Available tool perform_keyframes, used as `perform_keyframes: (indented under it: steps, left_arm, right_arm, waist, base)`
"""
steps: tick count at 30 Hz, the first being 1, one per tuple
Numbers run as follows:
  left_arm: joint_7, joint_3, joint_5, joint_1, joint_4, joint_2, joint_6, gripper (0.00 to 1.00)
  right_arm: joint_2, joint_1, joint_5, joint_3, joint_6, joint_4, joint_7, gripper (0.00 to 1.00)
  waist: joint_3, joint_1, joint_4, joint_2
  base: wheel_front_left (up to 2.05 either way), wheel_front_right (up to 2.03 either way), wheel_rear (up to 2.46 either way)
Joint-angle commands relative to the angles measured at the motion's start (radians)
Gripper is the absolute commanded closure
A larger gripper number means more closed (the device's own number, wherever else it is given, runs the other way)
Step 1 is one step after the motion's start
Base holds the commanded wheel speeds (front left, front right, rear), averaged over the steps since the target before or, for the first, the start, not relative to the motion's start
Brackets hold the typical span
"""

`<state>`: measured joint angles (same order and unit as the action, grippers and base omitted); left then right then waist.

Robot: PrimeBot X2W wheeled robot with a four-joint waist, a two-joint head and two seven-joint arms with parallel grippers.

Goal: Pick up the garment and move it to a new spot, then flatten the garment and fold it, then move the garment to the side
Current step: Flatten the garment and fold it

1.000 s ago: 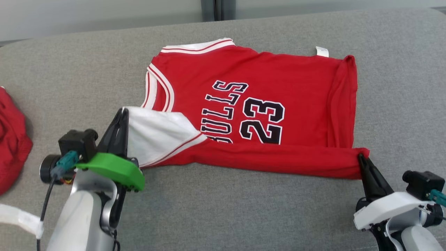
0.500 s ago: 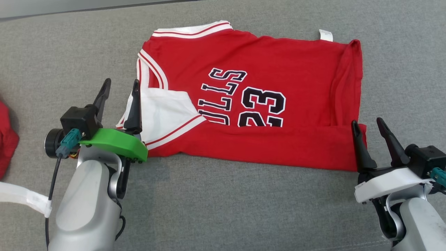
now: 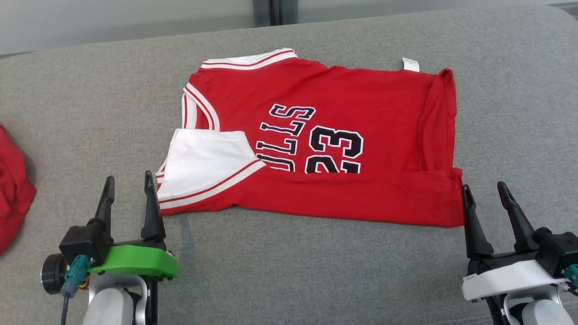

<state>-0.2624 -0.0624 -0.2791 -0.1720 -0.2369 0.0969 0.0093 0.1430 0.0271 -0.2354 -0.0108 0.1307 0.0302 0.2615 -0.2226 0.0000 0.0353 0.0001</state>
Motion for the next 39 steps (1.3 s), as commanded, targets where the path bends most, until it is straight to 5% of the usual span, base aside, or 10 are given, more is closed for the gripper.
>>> perform_keyframes:
  steps: [1, 9, 25, 26, 27, 28, 39]
  left_arm:
    - [-0.003, 0.003, 0.013, 0.017, 0.004, -0.003, 0.002, 0.0]
    - [0.027, -0.033, -0.01, -0.003, -0.097, -0.008, -0.04, 0.0]
    - [0.198, -0.061, -0.131, -0.212, -0.455, -0.003, -0.122, 0.0]
    - [0.213, -0.065, -0.141, -0.215, -0.467, -0.005, -0.125, 0.03]
    - [0.225, -0.069, -0.157, -0.22, -0.477, -0.01, -0.13, 0.82]
    - [0.233, -0.076, -0.172, -0.222, -0.481, -0.013, -0.132, 1.0]
    - [0.136, -0.111, -0.234, -0.147, -0.392, 0.033, -0.138, 1.0]
  right_arm:
    - [-0.001, 0.014, -0.001, -0.004, 0.0, -0.005, -0.001, 0.0]
    - [-0.009, 0.02, -0.021, -0.006, 0.0, 0.049, -0.013, 0.0]
    - [0.017, -0.174, -0.106, 0.096, 0.0, 0.388, -0.002, 0.0]
    - [0.018, -0.179, -0.115, 0.105, 0.0, 0.403, -0.001, 0.05]
    - [0.02, -0.186, -0.127, 0.117, 0.0, 0.418, -0.001, 0.55]
    - [0.021, -0.19, -0.138, 0.125, 0.0, 0.43, -0.002, 1.0]
    - [0.088, -0.141, -0.211, 0.18, -0.001, 0.366, 0.003, 1.0]
  waist:
    - [0.005, 0.0, -0.001, -0.0001]
    - [-0.002, 0.0, 0.0, -0.0001]
    - [-0.087, 0.0, -0.002, -0.0001]
    - [-0.087, 0.0, -0.002, -0.0001]
    - [-0.087, 0.0, -0.003, -0.0001]
    - [-0.086, 0.0, -0.004, -0.0001]
    - [-0.042, 0.0, -0.034, -0.0001]
  base:
    - [0.0, 0.0, 0.0]
    - [0.0, 0.0, 0.0]
    - [0.0, 0.0, 0.0]
    - [0.0, 0.0, 0.0]
    - [0.0, 0.0, 0.0]
    - [0.0, 0.0, 0.0]
    - [0.0, 0.0, 0.0]
